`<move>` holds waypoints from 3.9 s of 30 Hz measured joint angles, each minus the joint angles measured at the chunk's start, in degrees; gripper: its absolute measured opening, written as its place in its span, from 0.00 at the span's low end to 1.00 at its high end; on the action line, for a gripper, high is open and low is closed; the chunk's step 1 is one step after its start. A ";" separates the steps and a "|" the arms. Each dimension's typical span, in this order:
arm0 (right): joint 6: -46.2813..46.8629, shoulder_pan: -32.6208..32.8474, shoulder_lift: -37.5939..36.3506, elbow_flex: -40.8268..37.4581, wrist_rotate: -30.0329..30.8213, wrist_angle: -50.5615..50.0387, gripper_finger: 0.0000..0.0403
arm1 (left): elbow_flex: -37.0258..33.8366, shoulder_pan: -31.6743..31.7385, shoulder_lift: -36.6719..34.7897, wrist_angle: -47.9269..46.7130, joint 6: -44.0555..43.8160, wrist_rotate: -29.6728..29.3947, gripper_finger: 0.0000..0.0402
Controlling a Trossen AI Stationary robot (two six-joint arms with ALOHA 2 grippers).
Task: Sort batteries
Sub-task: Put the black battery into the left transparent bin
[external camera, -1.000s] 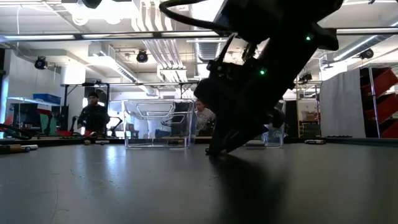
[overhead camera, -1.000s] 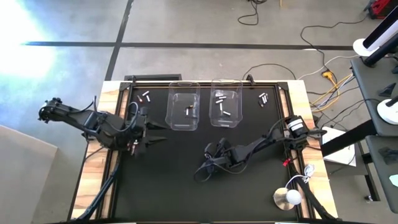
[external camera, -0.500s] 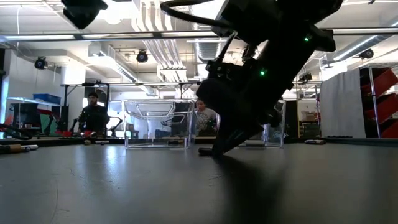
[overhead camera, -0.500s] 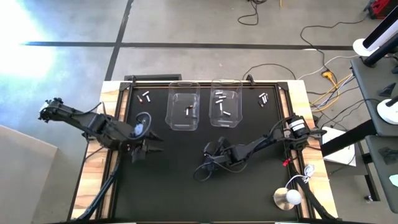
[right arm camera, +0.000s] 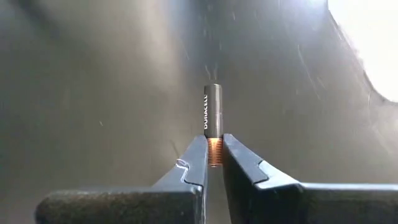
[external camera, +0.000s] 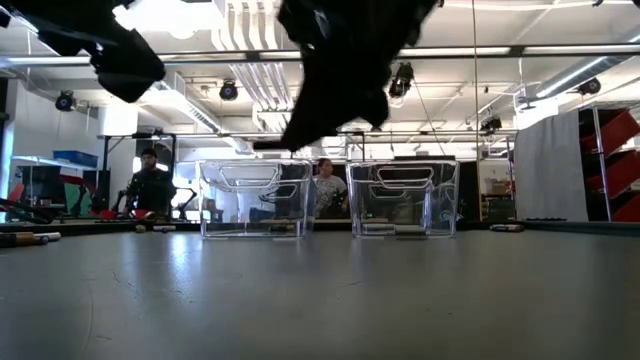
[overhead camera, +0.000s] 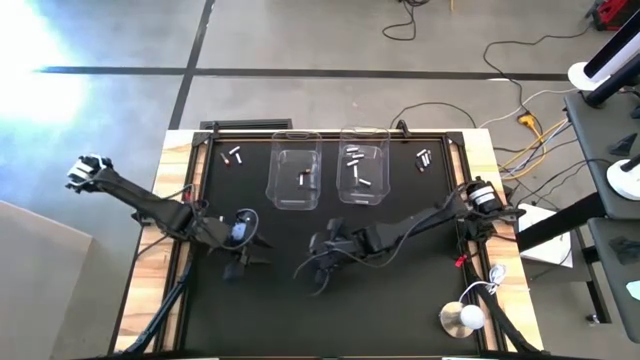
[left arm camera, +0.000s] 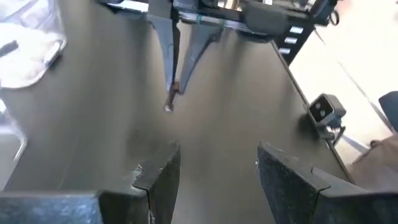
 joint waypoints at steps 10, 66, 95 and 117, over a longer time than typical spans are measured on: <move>-3.75 -0.02 -0.14 9.60 -0.42 0.79 0.05 | 3.74 0.22 9.63 5.55 5.22 -4.68 0.47; -1.96 -0.02 -0.53 12.78 -2.18 -0.67 0.08 | 24.72 0.37 19.50 -15.95 9.98 -6.92 0.05; -4.32 -1.20 -23.49 12.76 13.91 -19.13 0.48 | 24.72 26.42 8.10 -16.48 11.22 -1.16 0.04; -18.87 -17.11 -23.38 8.84 -1.73 -27.42 0.44 | 25.72 53.93 28.07 -13.92 8.78 13.07 0.05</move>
